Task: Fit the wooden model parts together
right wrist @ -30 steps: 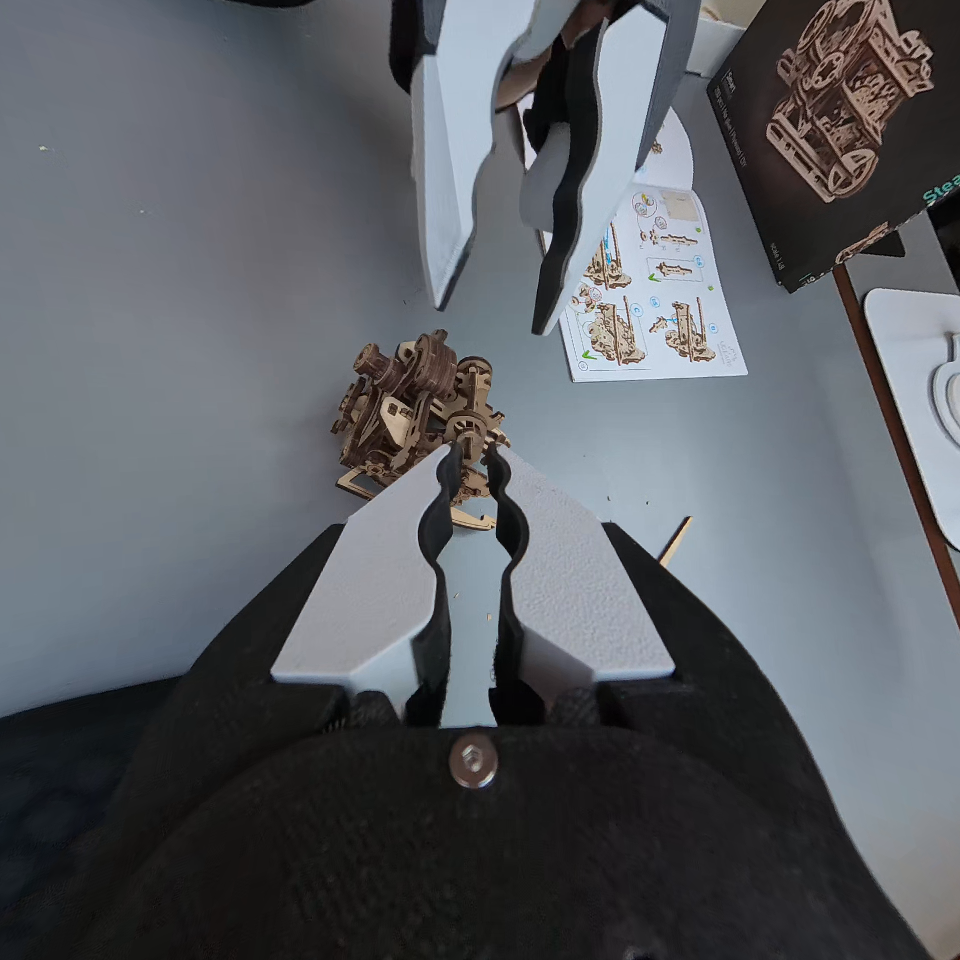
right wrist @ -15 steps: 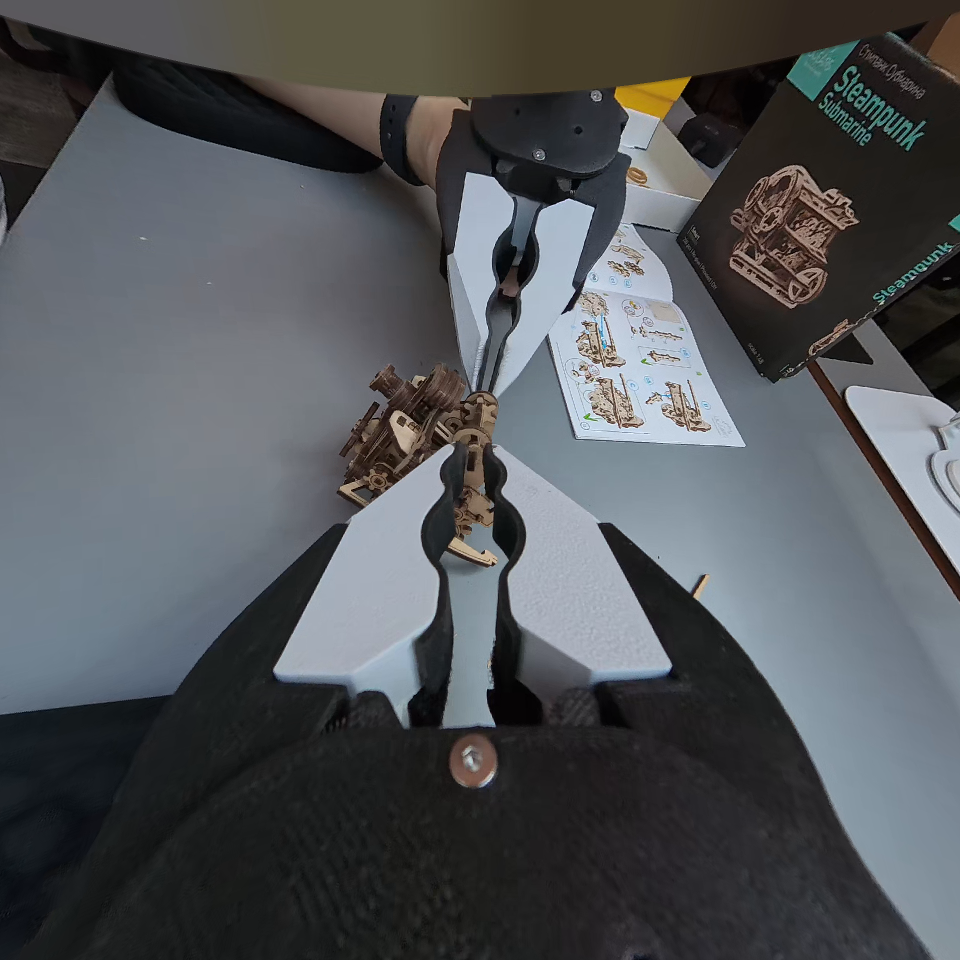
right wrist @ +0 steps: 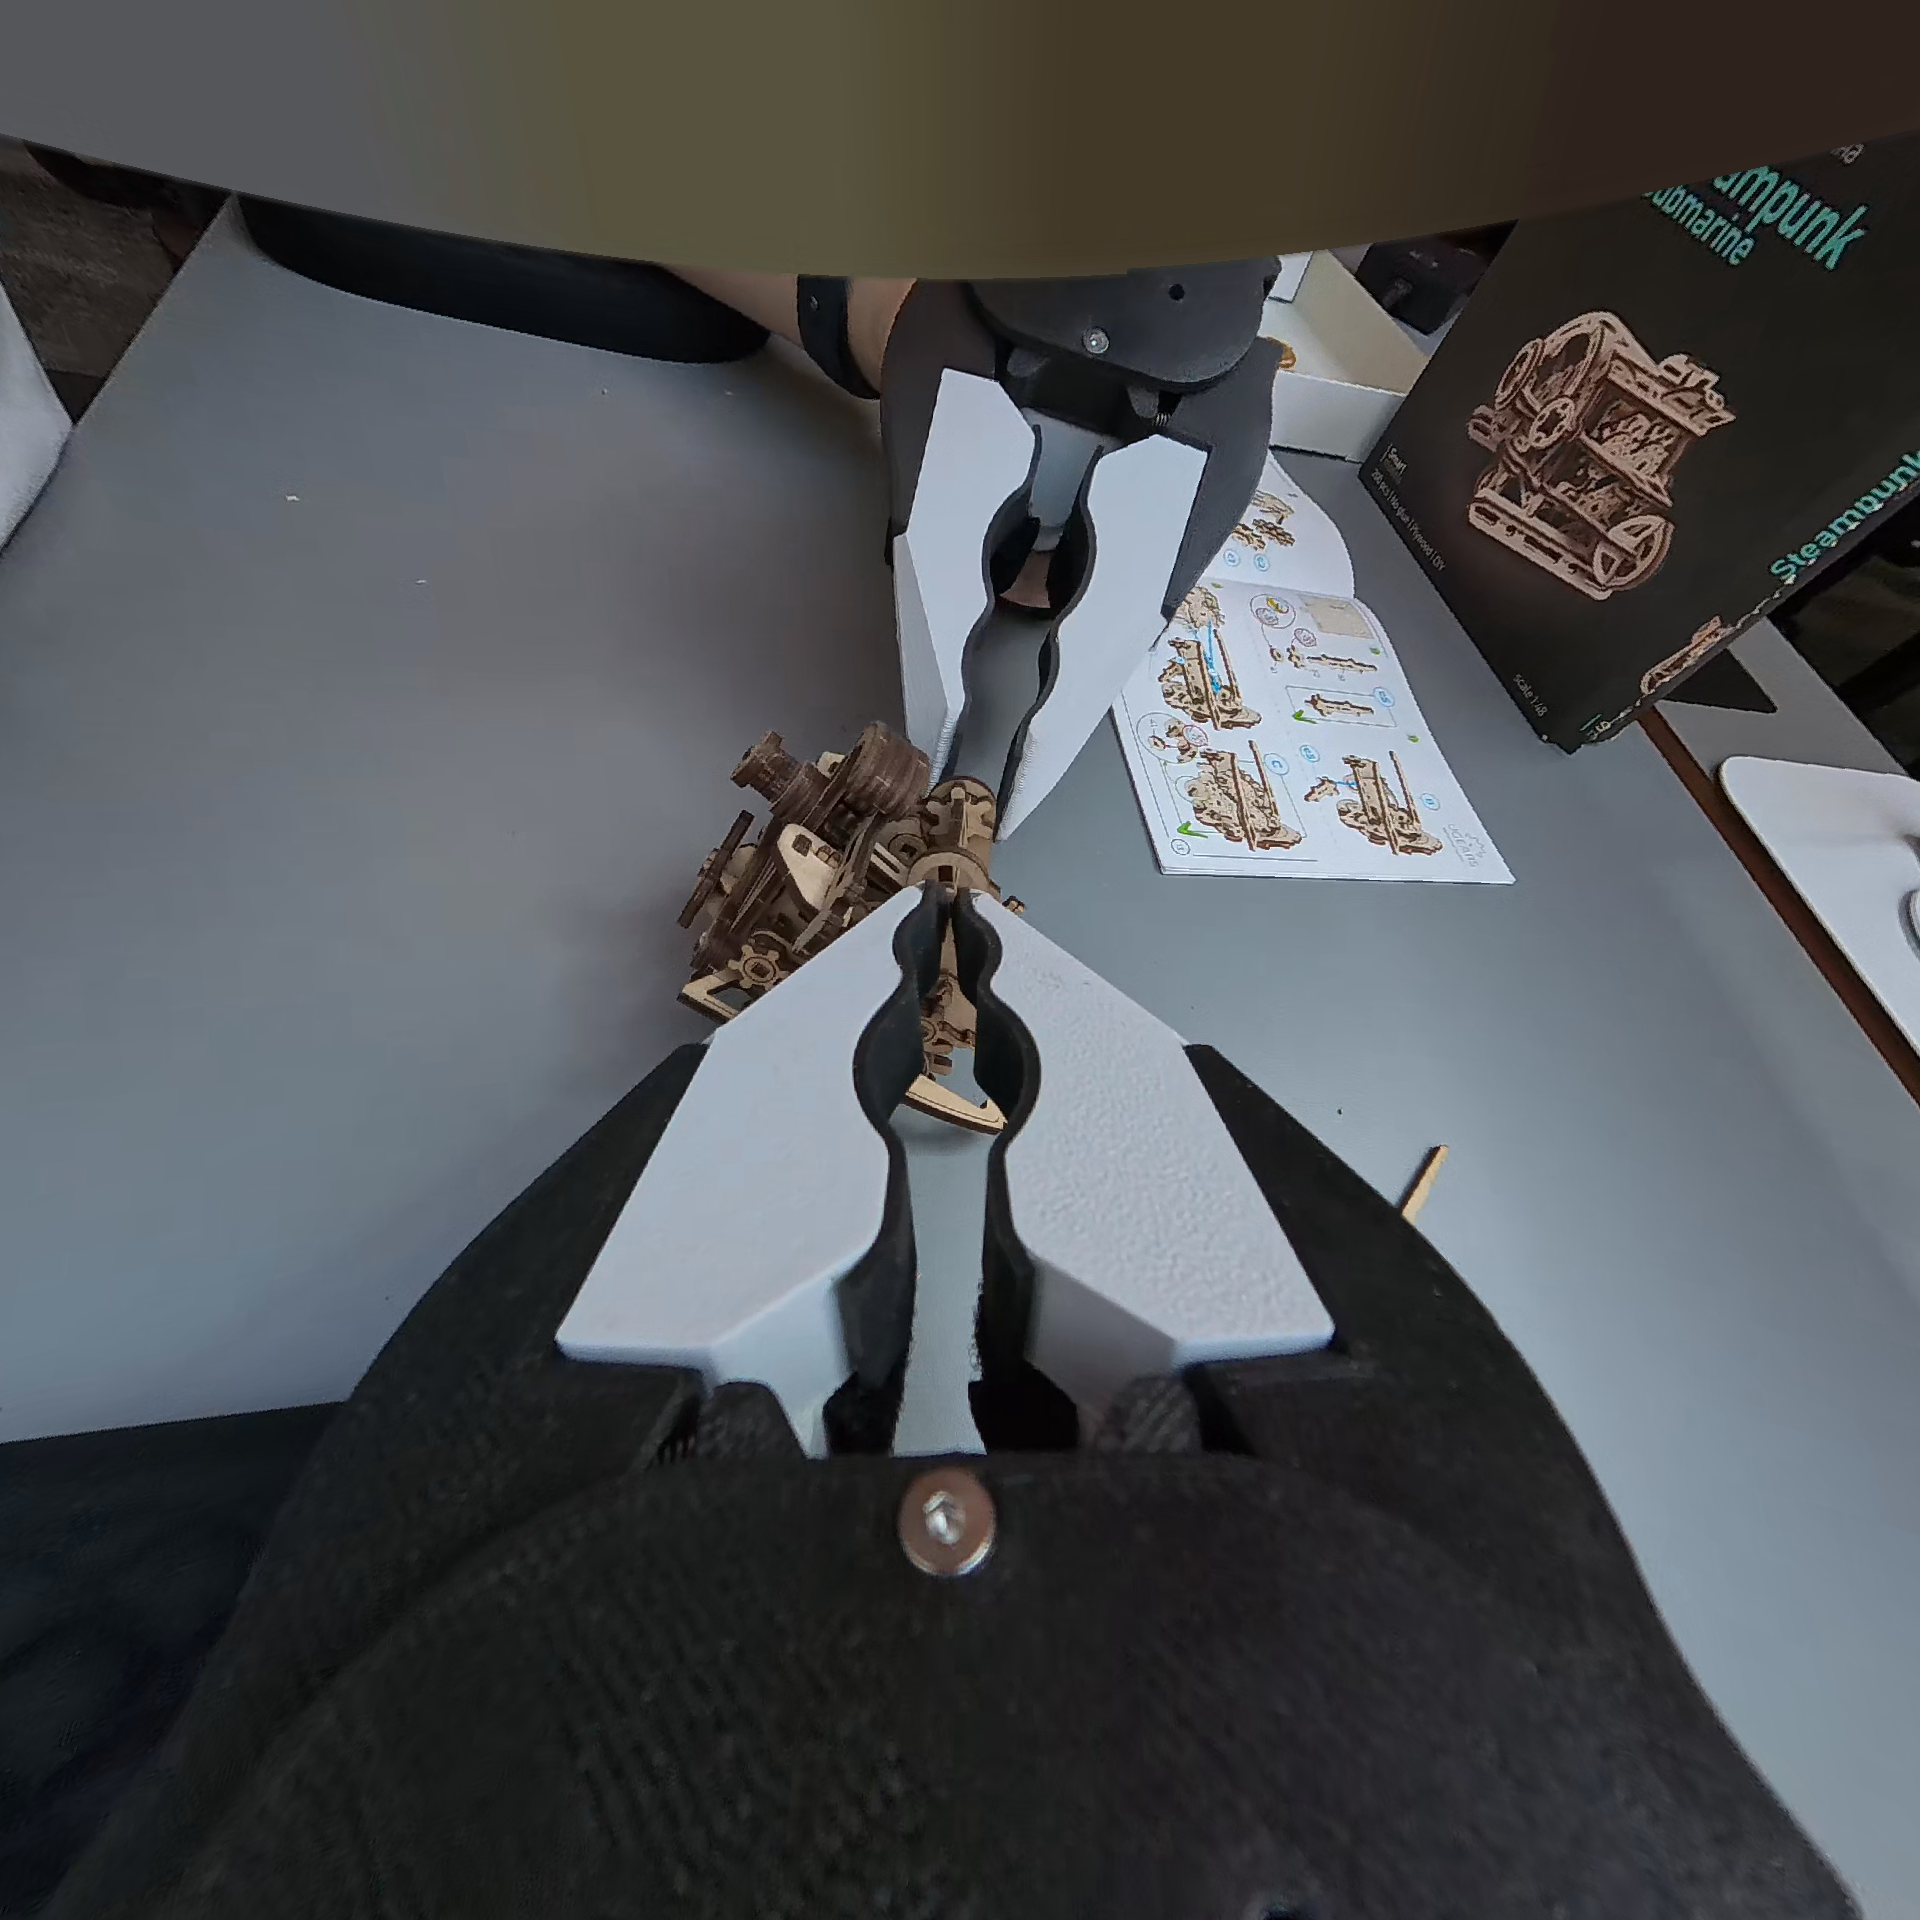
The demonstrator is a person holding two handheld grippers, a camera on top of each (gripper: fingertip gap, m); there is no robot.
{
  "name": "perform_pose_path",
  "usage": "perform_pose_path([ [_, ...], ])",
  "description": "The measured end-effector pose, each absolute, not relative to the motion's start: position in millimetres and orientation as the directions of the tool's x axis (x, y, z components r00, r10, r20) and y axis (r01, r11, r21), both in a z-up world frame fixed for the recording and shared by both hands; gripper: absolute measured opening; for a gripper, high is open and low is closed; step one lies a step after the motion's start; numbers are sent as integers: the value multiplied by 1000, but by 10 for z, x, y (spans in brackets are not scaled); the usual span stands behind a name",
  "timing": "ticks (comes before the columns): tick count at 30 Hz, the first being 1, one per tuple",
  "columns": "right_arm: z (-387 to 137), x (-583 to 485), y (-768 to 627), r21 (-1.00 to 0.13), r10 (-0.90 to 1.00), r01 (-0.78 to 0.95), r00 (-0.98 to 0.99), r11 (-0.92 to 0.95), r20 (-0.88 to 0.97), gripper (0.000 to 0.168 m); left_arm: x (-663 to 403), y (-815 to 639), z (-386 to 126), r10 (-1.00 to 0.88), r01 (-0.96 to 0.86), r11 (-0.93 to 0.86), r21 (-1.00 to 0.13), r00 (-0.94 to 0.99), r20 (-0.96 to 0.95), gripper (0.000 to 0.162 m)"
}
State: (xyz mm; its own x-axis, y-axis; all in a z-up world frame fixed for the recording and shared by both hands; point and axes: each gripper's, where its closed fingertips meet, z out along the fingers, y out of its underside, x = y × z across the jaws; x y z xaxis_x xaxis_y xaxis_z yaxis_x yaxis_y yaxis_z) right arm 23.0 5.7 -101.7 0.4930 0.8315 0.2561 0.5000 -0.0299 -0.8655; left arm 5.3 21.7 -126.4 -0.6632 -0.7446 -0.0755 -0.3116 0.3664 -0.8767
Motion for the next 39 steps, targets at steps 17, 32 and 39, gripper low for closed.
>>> perform_pose_path([
  [17, -1017, 183, 34, -910, 866, 415, 449, 15, 219, 5, -30, 160, -995, -791, -194, 264, -945, -605, -96, 0],
  [32, -1116, 183, 63, -869, 854, 492, 431, 47, 290, 2, -69, 224, -946, -816, -201, 268, -942, -568, -111, 12],
  [39, -1097, 173, 61, -877, 856, 479, 435, 42, 279, 2, -53, 216, -955, -812, -175, 328, -928, -554, -183, 2],
])
